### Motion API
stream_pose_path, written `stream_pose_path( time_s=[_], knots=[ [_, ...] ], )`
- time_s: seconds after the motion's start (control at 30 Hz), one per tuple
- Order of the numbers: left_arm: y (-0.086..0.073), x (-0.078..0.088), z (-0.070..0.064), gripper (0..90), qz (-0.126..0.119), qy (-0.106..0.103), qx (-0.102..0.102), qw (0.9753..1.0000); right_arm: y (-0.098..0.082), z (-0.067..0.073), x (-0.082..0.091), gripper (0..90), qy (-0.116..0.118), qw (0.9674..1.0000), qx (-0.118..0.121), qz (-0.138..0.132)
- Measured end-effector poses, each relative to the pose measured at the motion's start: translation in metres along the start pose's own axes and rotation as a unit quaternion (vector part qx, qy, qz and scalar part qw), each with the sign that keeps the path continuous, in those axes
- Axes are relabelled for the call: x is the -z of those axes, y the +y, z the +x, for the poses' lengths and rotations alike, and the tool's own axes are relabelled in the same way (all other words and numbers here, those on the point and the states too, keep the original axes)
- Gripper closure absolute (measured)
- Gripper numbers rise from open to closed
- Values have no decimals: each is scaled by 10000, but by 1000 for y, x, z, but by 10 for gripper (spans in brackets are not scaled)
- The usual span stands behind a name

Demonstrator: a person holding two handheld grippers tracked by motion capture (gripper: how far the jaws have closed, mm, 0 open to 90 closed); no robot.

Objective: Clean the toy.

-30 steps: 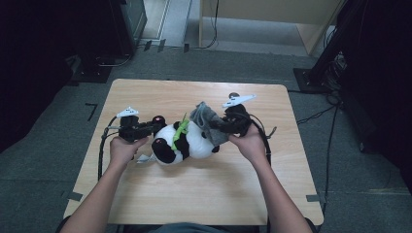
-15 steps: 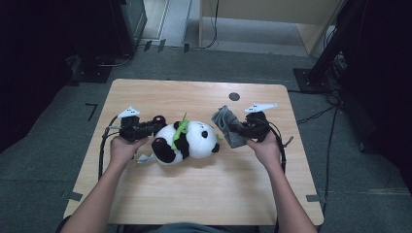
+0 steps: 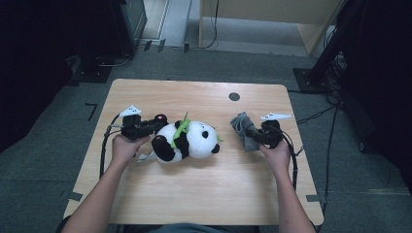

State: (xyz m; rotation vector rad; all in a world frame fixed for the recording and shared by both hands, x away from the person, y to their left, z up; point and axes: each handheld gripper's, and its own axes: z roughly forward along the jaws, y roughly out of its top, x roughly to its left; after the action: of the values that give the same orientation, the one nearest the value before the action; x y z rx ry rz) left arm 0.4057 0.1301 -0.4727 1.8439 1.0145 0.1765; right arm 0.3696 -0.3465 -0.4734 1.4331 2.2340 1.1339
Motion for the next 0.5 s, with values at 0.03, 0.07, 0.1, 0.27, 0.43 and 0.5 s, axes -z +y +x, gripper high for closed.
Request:
stream_pose_path(
  time_s=[0.03,0.07,0.1,0.27,0.43,0.5],
  knots=[
    [0,0,0,666,-3,0,-2,10000,-2,-3,-1,788,-46,10000,-27,27],
    [0,0,0,666,-17,-5,11,10000,-4,-6,-1,785,-69,9999,-131,30],
    [0,-1,1,665,-27,-14,1,10000,-6,-9,0,781,-71,9998,-202,-15],
    [-1,-2,3,662,-59,-72,10,10000,-16,-20,-5,762,-340,9988,-314,147],
    [-1,-3,3,658,-83,-86,-20,9999,-21,-28,-11,750,-388,9981,-422,211],
    [0,-3,4,657,-56,-98,-1,9999,-21,-29,-12,739,-395,9981,-421,213]
  ],
)
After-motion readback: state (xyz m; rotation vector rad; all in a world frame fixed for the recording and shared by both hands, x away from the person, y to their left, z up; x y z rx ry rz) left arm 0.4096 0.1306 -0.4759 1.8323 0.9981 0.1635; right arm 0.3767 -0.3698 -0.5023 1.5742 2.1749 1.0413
